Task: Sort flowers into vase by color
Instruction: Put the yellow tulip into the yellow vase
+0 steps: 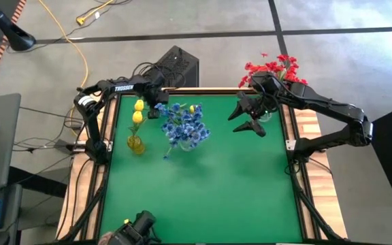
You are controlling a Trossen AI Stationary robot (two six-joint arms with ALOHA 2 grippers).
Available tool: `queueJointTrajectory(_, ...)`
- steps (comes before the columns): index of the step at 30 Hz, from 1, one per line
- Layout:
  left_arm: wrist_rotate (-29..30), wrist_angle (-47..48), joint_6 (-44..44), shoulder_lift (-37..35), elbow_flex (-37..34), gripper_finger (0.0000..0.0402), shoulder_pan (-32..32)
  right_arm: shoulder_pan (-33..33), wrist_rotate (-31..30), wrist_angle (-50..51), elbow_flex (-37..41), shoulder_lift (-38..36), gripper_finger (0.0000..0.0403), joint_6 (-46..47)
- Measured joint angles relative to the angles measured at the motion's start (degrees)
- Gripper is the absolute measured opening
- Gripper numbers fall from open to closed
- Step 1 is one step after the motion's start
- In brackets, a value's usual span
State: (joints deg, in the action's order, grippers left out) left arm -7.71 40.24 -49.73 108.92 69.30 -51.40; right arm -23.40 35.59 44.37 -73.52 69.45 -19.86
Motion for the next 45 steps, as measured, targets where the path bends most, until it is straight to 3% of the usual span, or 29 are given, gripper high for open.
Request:
queueJointTrajectory(10, -1.45, -1.72, 2.38, -12.79, 2.21, 0.0000, -1.67, 0.00, -0.10, 0.00, 0.00, 0.00, 0.0276, -0.09)
queueJointTrajectory(21, -17.10, -10.39, 16.43, -34.77, 1.79, 0.0000, -7.91, 0.00, -0.13, -2.98, -0.02, 0.00, 0.0276, -0.15)
queueJointTrajectory(29, -18.80, -21.12, 26.35, -49.85, -8.01, 0.0000, -10.19, 0.00, -0.13, -3.95, -0.02, 0.01, 0.0276, -0.13)
queueJointTrajectory(38, -11.46, -34.96, 42.40, -66.93, -22.01, 0.0000, -10.64, 0.00, -0.13, -4.29, -0.02, 0.01, 0.0276, -0.11)
queueJointTrajectory(45, -12.05, -38.57, 49.11, -77.75, -30.05, 0.0000, -10.64, 0.00, -0.12, -4.80, -0.02, 0.02, 0.0276, -0.07)
